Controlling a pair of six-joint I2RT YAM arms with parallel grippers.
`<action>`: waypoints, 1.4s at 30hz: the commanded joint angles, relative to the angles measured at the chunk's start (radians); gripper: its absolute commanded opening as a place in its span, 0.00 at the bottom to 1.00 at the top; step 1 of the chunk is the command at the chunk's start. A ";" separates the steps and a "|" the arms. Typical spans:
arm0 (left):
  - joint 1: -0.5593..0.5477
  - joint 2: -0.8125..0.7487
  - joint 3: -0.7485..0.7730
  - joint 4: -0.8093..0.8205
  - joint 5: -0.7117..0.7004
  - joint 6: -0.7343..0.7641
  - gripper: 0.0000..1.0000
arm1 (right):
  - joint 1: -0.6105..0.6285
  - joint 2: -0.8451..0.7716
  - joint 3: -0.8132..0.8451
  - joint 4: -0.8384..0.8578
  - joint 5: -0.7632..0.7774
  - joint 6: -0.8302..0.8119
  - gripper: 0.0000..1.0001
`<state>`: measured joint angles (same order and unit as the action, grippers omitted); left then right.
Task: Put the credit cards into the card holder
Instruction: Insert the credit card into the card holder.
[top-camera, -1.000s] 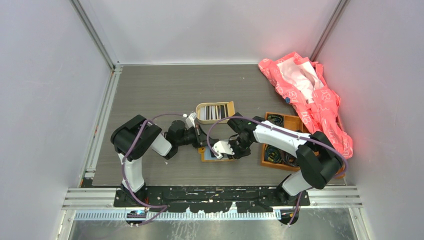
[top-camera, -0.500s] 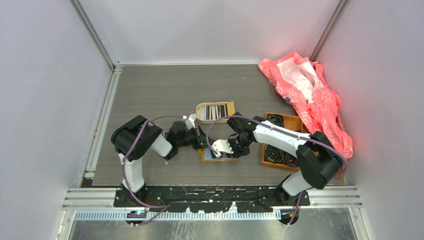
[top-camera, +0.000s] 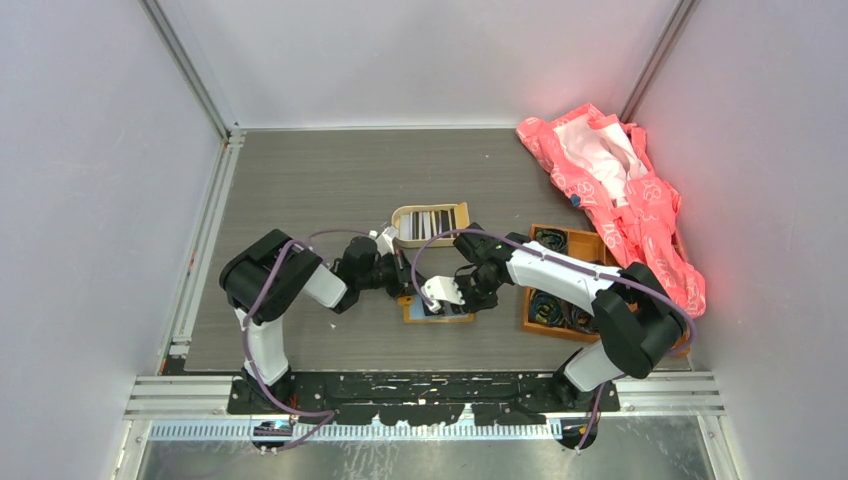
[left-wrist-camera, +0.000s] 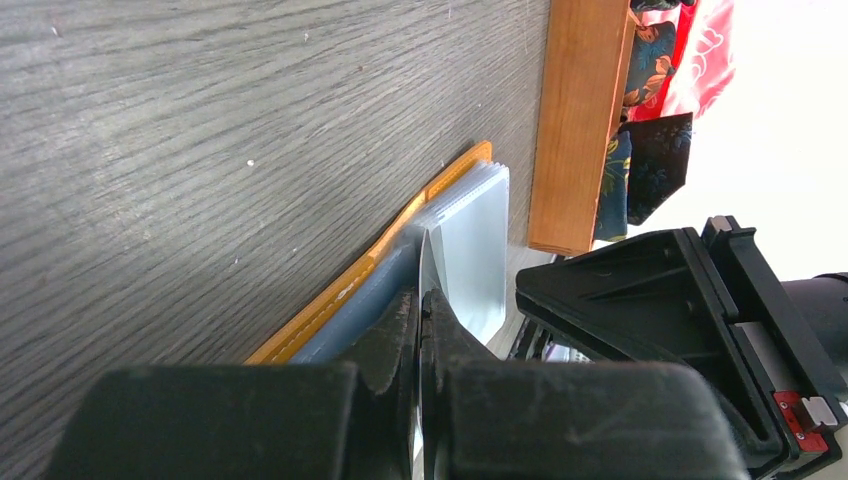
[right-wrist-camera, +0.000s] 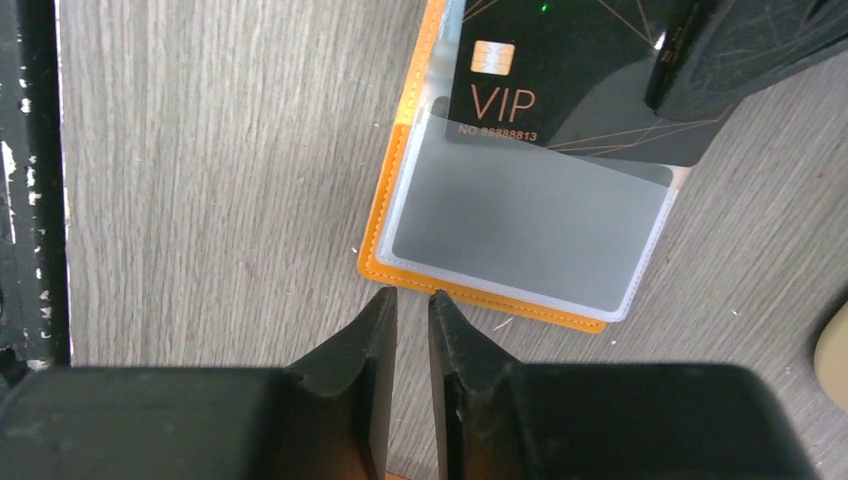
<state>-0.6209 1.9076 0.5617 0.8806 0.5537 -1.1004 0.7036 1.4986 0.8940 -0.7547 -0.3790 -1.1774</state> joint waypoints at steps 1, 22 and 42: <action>-0.004 -0.019 0.009 -0.136 -0.024 0.045 0.00 | 0.003 -0.007 0.011 0.049 0.025 0.029 0.24; -0.015 -0.036 0.072 -0.245 0.030 0.075 0.00 | 0.056 0.071 0.025 0.086 0.149 0.073 0.26; -0.025 -0.022 0.124 -0.301 0.057 0.092 0.00 | 0.071 0.084 0.031 0.107 0.177 0.102 0.26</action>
<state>-0.6289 1.8805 0.6621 0.6445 0.6209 -1.0565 0.7650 1.5784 0.8940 -0.6884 -0.2012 -1.0840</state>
